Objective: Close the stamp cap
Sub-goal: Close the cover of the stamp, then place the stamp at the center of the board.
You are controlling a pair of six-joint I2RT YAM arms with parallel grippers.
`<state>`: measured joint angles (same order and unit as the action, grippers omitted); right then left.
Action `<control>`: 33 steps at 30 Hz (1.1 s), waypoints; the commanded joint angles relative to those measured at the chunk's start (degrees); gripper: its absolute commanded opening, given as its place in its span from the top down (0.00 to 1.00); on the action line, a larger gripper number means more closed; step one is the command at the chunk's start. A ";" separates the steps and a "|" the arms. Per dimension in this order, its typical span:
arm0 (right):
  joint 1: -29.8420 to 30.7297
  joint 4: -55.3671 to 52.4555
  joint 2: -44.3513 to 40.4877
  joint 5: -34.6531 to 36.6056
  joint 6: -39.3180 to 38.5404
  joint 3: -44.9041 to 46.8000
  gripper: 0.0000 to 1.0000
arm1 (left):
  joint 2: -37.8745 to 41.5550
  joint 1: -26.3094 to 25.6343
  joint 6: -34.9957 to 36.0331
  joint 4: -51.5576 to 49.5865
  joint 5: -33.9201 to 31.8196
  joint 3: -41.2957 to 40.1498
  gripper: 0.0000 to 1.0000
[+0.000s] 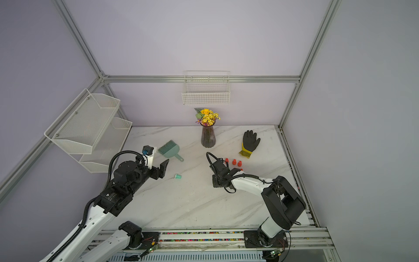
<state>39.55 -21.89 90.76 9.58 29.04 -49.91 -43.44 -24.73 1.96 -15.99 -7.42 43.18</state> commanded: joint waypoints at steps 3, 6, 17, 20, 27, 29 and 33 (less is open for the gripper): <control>-0.01 1.71 1.48 2.25 -0.99 1.61 1.00 | 0.47 0.56 -1.08 1.22 0.65 0.55 0.12; 0.00 1.85 2.33 2.19 -1.09 2.08 1.00 | 0.38 0.56 -1.10 1.22 0.65 0.48 0.12; 0.67 -11.56 11.94 0.57 -4.19 -3.08 1.00 | 0.29 0.65 -1.08 0.75 0.59 0.64 0.12; 0.82 -16.25 15.32 0.99 -2.37 -3.63 1.00 | 0.37 0.65 -1.08 0.47 0.39 0.64 0.12; 0.78 -22.87 17.11 2.68 2.61 -4.20 1.00 | -0.29 0.64 -1.08 0.00 0.87 0.98 0.12; 0.78 -22.73 16.11 3.13 3.65 -3.56 1.00 | -0.67 0.60 -1.08 -0.21 0.92 1.14 0.12; 0.79 -19.11 12.86 0.05 4.37 -4.01 0.93 | -0.77 0.65 -1.08 -0.03 0.96 1.11 0.12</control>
<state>40.18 -27.22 99.96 13.89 31.48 -58.63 -44.36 -24.38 1.93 -16.47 -7.03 43.18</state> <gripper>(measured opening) 0.193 0.880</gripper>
